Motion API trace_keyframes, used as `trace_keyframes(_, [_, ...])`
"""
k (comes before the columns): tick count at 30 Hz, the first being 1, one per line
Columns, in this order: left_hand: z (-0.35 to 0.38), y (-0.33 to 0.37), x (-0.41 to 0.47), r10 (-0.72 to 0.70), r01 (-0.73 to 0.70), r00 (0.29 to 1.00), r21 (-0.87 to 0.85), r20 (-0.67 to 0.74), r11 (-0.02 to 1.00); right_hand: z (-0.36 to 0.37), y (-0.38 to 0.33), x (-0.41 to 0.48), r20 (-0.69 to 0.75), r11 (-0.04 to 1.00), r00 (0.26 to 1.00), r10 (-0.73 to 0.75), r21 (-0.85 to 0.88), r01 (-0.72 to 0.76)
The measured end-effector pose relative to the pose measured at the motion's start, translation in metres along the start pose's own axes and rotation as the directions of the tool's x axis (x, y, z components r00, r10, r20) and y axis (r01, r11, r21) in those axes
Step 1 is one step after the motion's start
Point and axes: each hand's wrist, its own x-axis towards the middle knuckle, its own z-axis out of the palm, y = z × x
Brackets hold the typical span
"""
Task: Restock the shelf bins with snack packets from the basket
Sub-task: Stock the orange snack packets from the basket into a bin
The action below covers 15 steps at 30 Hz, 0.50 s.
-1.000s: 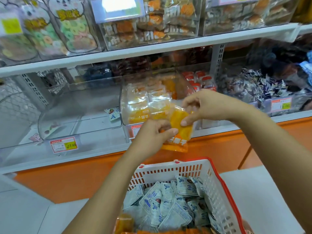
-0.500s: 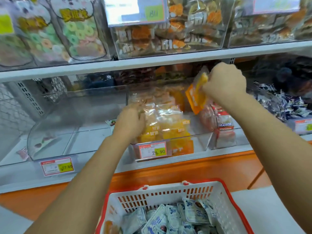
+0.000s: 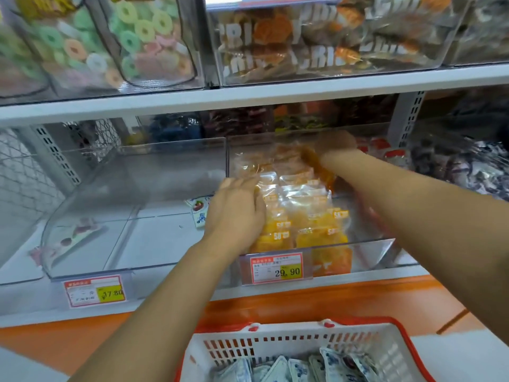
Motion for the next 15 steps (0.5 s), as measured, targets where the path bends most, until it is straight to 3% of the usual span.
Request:
trace_keyframes(8, [0.002, 0.000, 0.002, -0.018, 0.018, 1.000, 0.022, 0.001, 1.000, -0.001, 0.019, 0.034, 0.144, 0.964, 0.961, -0.234, 0.165, 0.210])
trace_keyframes(15, [0.003, 0.001, 0.002, -0.039, 0.039, 0.999, 0.027, -0.007, 0.999, 0.014, 0.017, 0.029, -0.063, 0.923, 0.954, -0.292, 0.244, 0.299])
